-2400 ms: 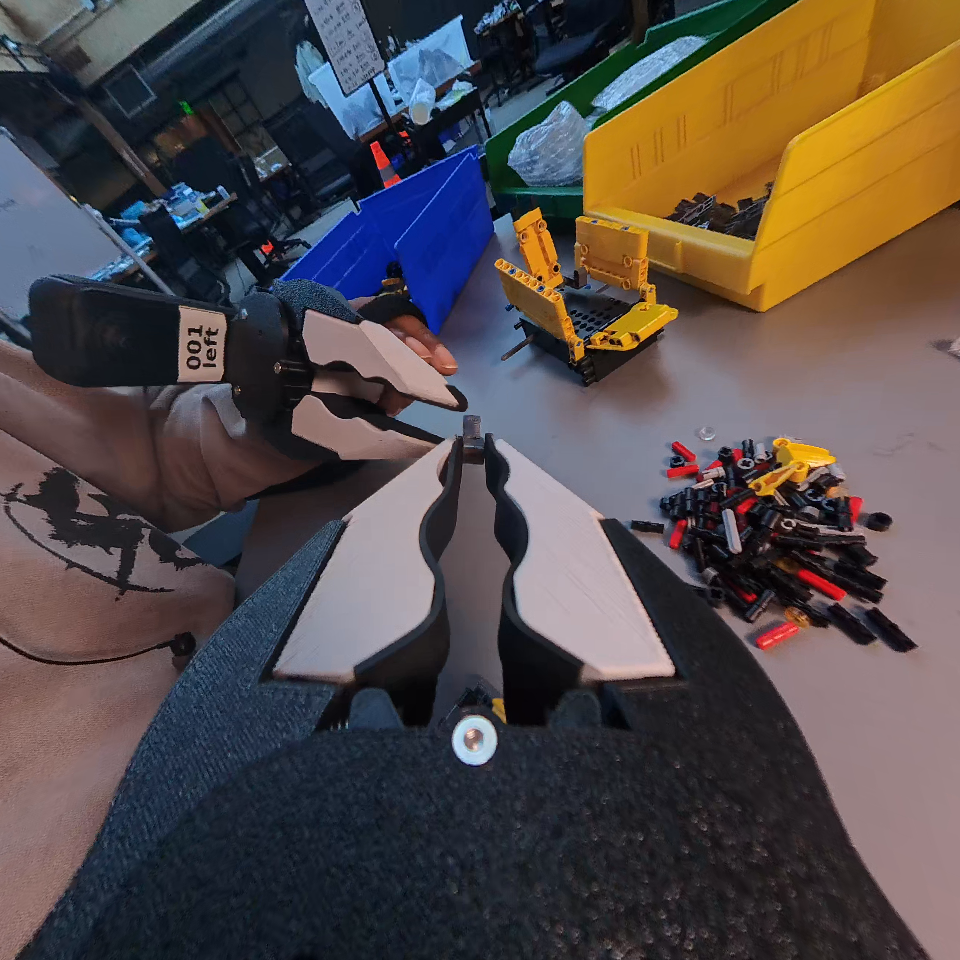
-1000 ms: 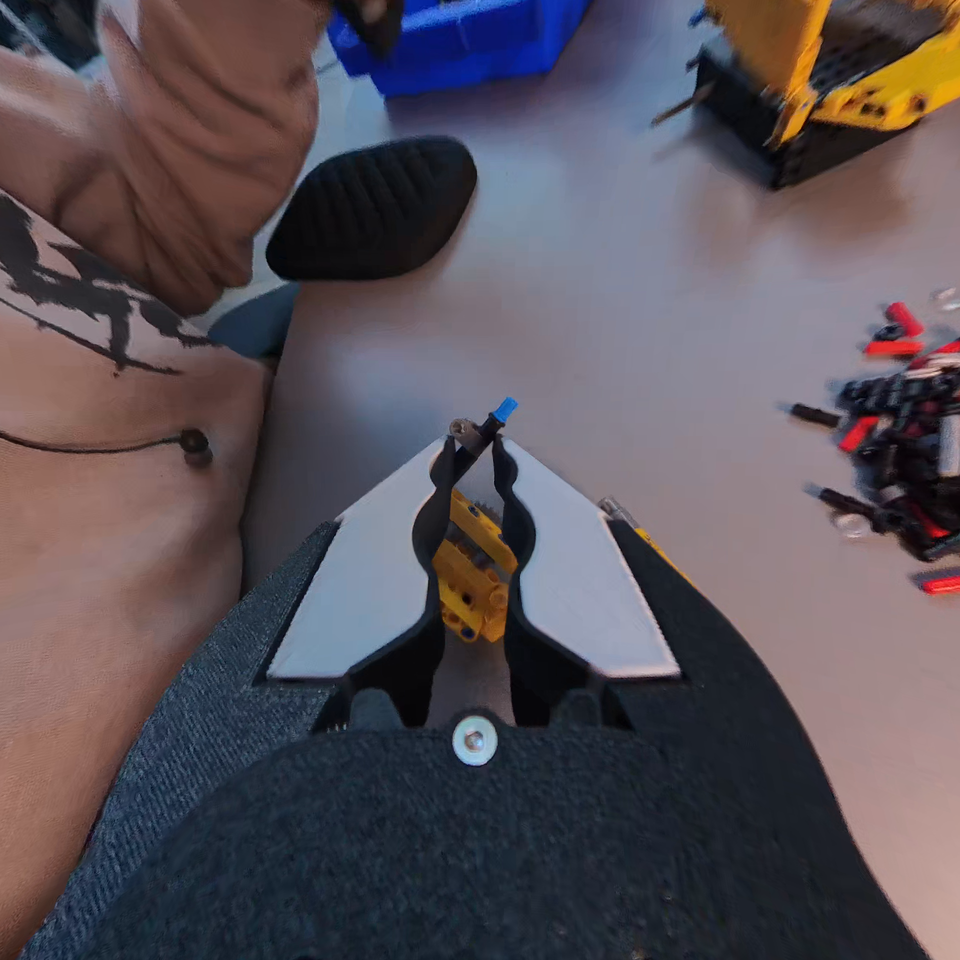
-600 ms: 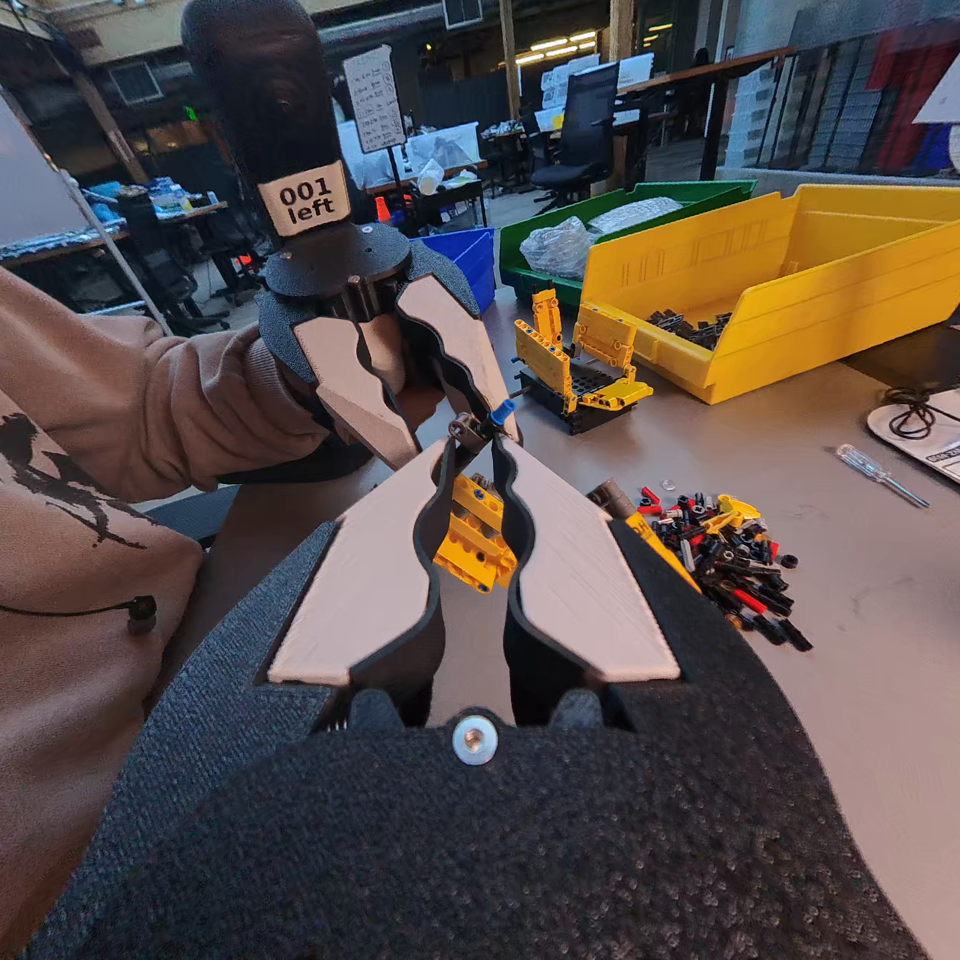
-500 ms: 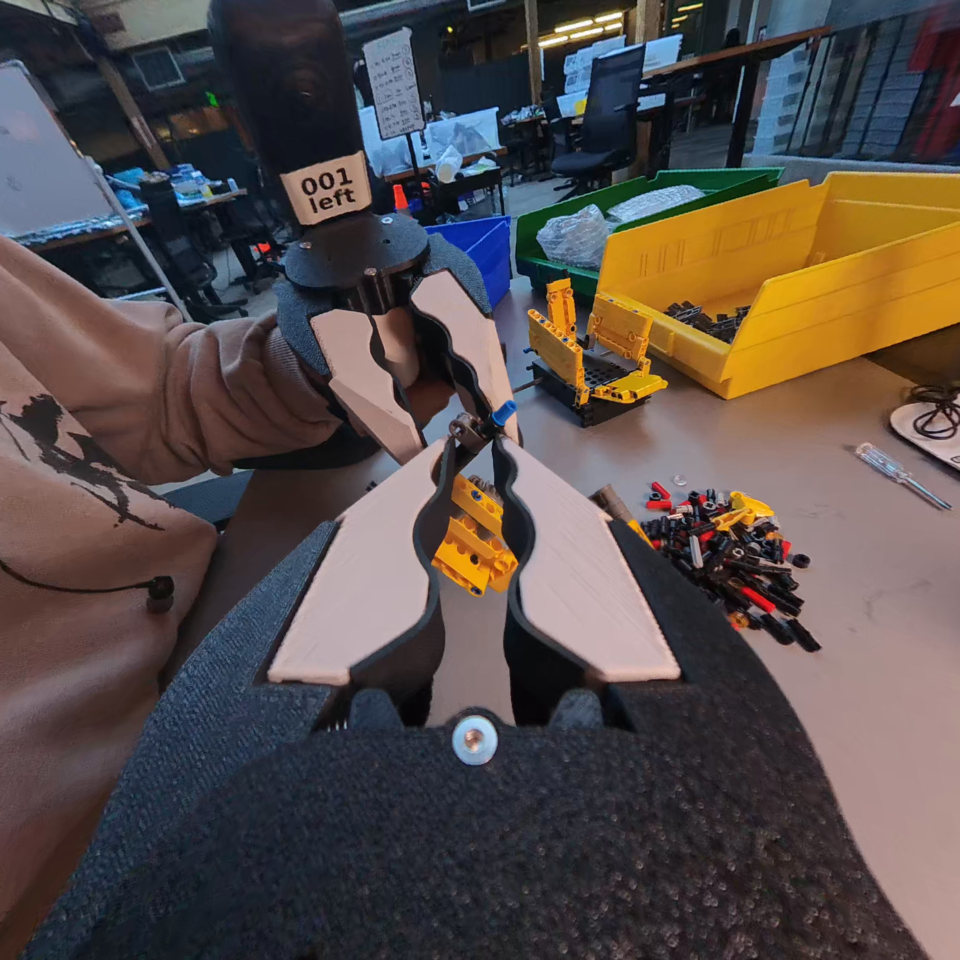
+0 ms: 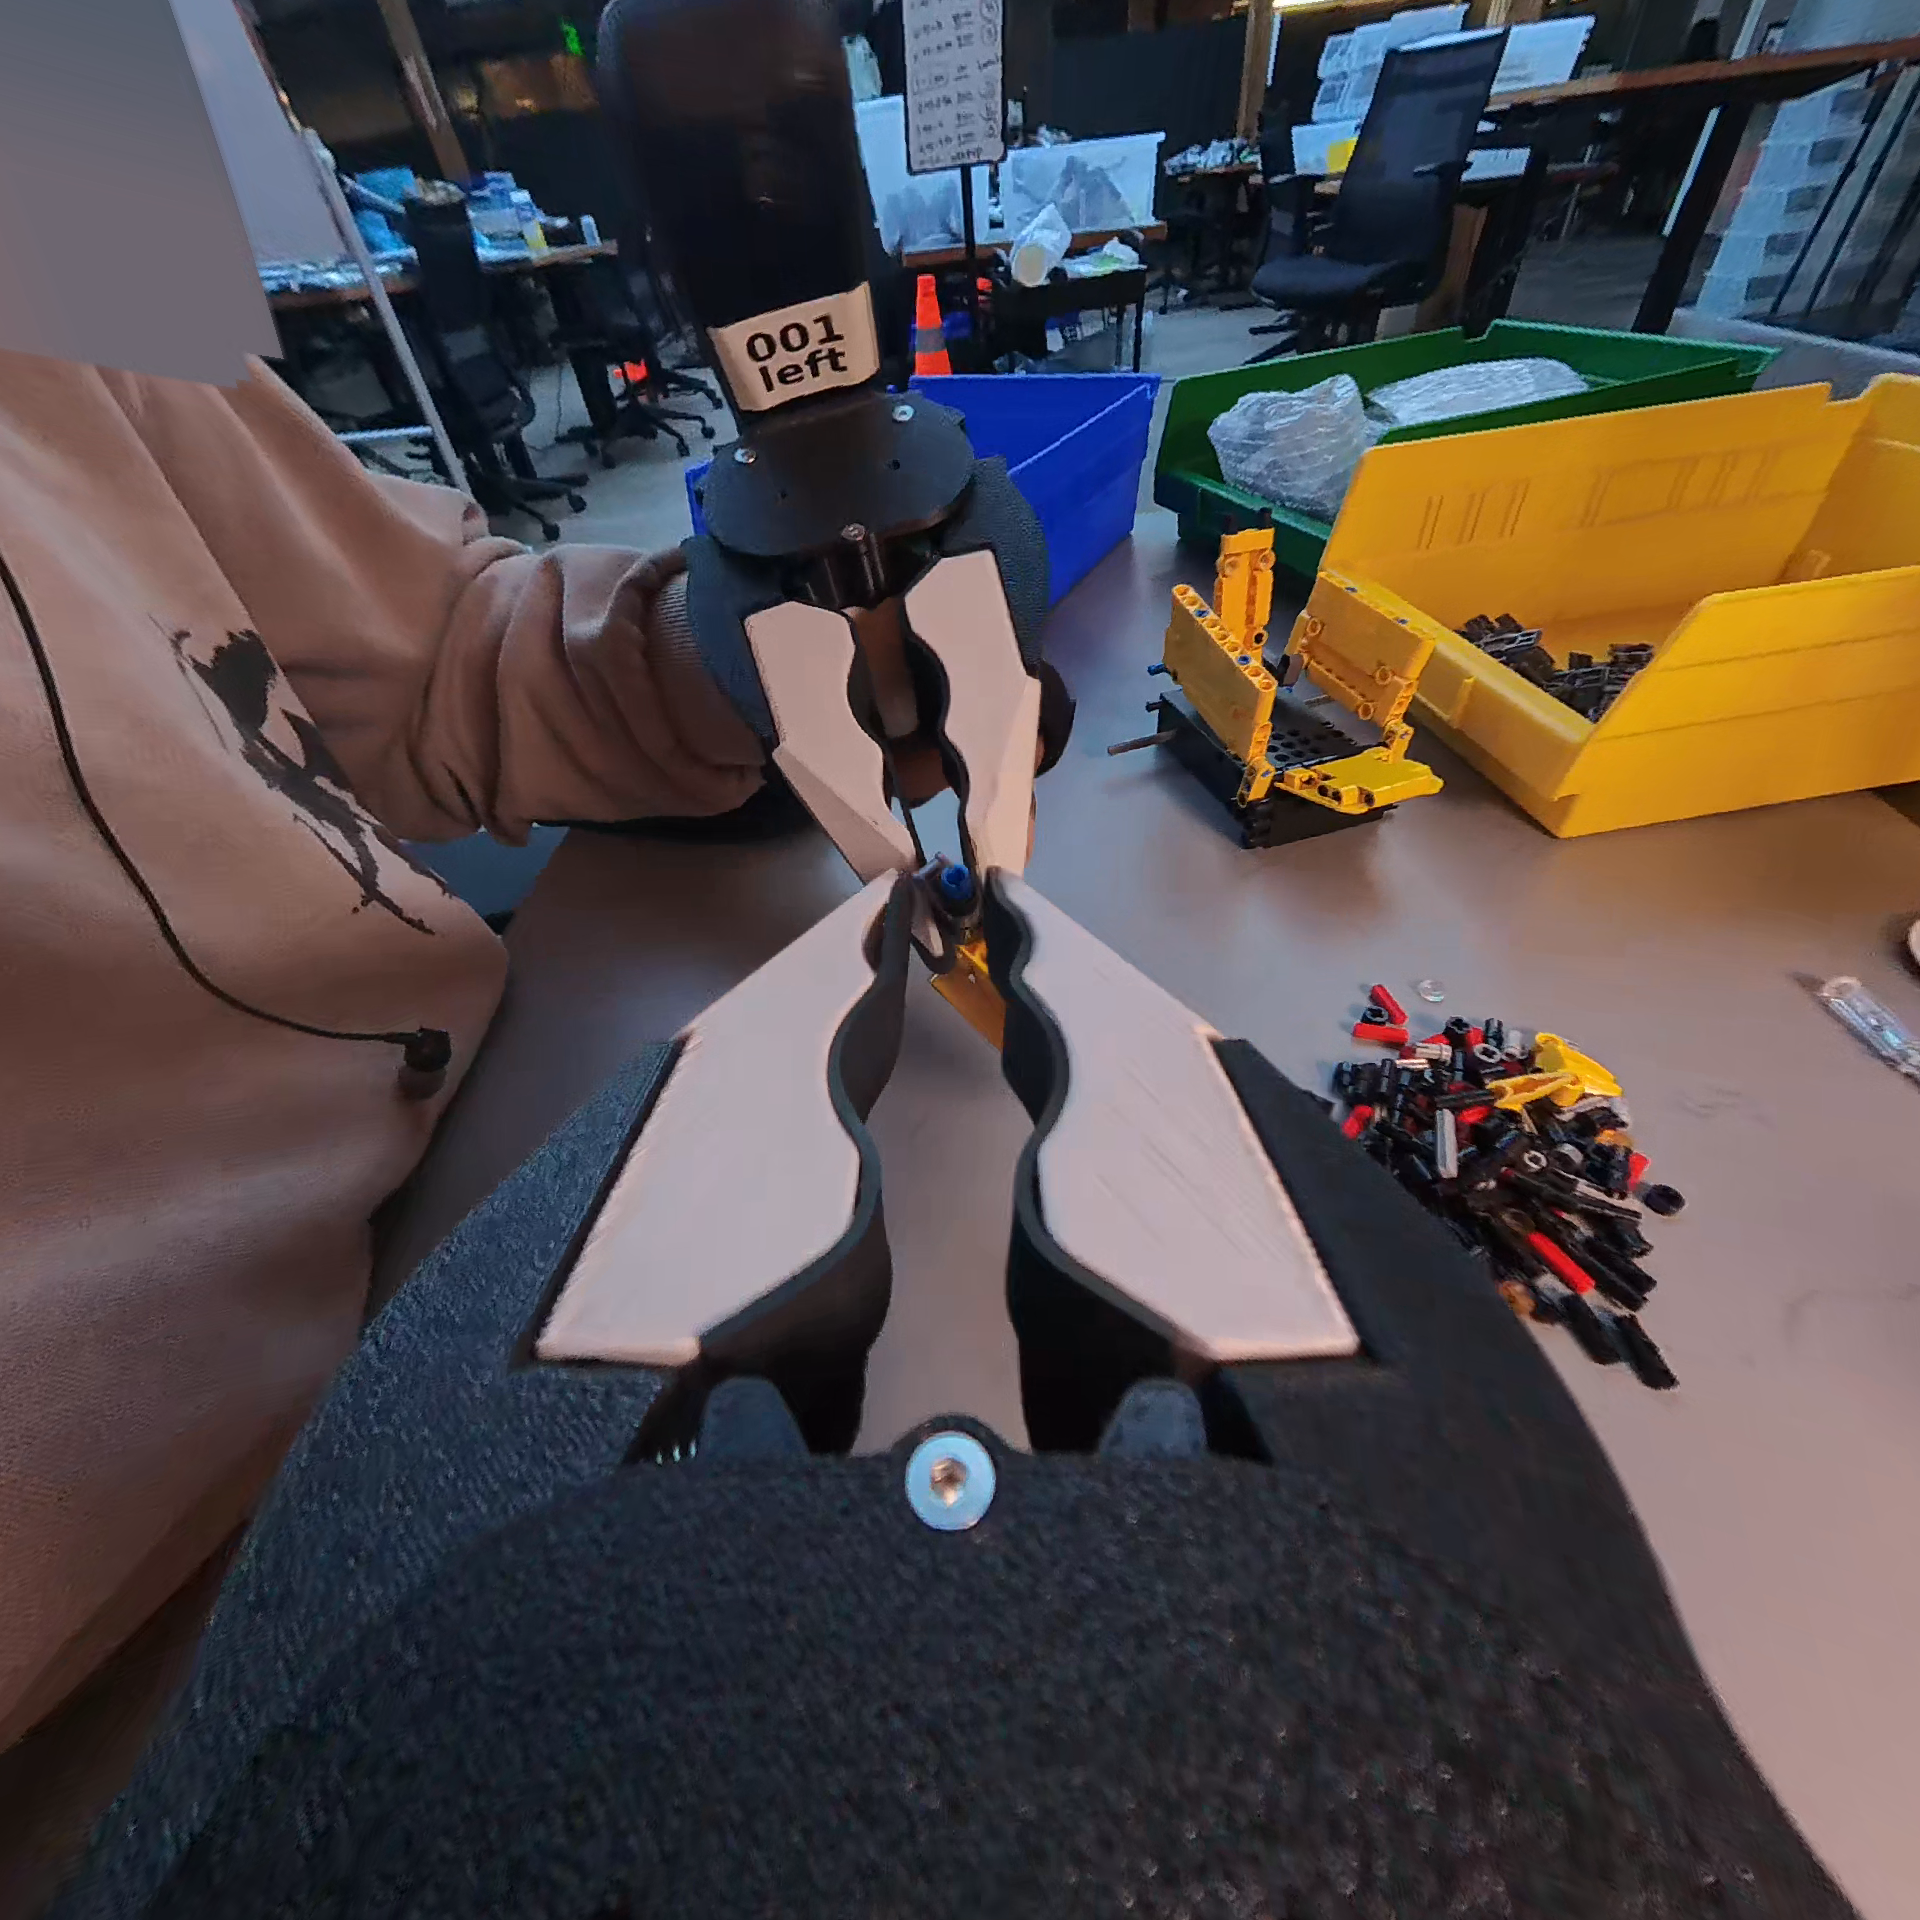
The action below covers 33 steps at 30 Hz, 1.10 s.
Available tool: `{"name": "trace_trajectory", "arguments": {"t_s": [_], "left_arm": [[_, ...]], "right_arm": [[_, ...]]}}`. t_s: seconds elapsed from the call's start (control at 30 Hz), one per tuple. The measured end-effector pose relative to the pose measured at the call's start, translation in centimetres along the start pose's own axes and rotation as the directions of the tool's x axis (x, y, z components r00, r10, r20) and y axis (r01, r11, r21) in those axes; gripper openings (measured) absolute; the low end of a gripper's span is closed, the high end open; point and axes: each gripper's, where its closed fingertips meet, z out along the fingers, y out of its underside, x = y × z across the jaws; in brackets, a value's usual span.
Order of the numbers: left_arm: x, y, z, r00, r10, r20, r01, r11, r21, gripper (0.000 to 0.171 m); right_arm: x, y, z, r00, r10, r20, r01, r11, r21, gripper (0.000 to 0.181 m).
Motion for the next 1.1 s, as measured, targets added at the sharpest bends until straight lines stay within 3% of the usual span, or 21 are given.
{"name": "trace_trajectory", "arguments": {"t_s": [0.27, 0.47, 1.1], "left_arm": [[0.7, 0.4, 0.0, 0.993, -0.088, -0.083, 0.089, 0.996, 0.001, 0.006], [0.7, -0.9, 0.0, 0.993, -0.095, -0.069, 0.101, 0.989, 0.104, 0.009], [0.8, -1.1, -0.5, 0.972, -0.196, -0.132, 0.212, 0.971, 0.115, 0.006]], "right_arm": [[-0.1, 0.4, 0.3, 1.0, -0.01, 0.011, 0.01, 1.0, 0.026, 0.006], [0.2, 0.3, 0.6, 0.998, 0.065, 0.02, -0.066, 0.995, 0.076, 0.006], [0.1, -0.4, 0.7, 0.998, 0.057, 0.004, -0.057, 0.993, 0.106, 0.002]]}}
